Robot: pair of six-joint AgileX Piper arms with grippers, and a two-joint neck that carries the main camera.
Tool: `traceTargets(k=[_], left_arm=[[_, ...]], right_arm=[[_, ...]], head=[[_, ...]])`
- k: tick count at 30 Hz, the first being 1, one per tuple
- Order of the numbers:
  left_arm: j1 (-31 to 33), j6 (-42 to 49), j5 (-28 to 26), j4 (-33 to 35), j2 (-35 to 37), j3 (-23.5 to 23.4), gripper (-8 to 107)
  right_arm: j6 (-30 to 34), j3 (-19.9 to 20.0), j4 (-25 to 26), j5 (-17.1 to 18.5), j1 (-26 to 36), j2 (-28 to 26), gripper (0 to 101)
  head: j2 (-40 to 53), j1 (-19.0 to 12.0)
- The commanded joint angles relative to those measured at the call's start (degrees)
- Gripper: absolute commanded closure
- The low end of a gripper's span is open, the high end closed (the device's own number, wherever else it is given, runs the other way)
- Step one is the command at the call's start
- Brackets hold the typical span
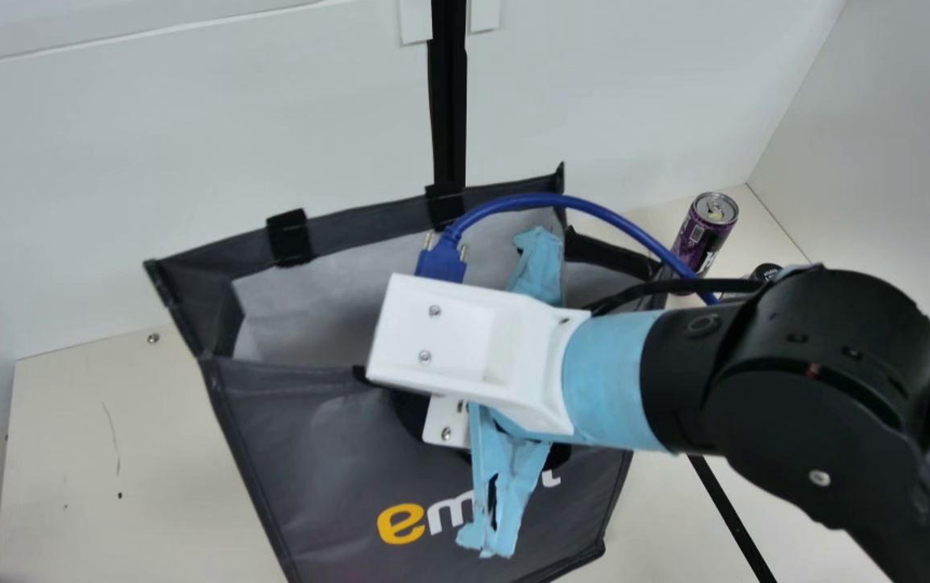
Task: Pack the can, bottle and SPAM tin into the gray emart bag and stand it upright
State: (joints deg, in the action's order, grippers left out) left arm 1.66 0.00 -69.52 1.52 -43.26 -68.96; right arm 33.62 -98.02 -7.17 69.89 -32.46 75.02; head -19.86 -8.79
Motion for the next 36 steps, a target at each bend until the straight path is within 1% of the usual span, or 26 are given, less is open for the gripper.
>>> traceTargets(k=[1, 13, 21, 29, 30, 36], left_arm=[[0.0, 0.0, 0.0, 0.0, 0.0, 0.0, 9], [0.0, 0.0, 0.0, 0.0, 0.0, 0.0, 9], [0.0, 0.0, 0.0, 0.0, 0.0, 0.0, 9], [0.0, 0.0, 0.0, 0.0, 0.0, 0.0, 9], [0.0, 0.0, 0.0, 0.0, 0.0, 0.0, 9], [0.0, 0.0, 0.0, 0.0, 0.0, 0.0, 9]], right_arm=[[-0.69, 0.16, 0.11, 0.01, -0.63, -0.14, 101], [-4.96, 2.12, 0.81, 0.01, -4.81, -2.1, 61], [-6.79, 3.75, 1.62, 0.01, -8.01, -3.86, 35], [-8.97, 4.58, 2.01, 0.01, -11.52, -5.52, 8], [-9.3, 4.67, 2.04, 0.01, -11.95, -5.75, 6], [-11.08, 5.01, 2.35, 0.01, -14.48, -7.13, 6]], head=[[-0.14, -1.21], [-0.14, -1.21], [-0.14, -1.21], [-0.14, -1.21], [-0.14, -1.21], [-0.14, -1.21]])
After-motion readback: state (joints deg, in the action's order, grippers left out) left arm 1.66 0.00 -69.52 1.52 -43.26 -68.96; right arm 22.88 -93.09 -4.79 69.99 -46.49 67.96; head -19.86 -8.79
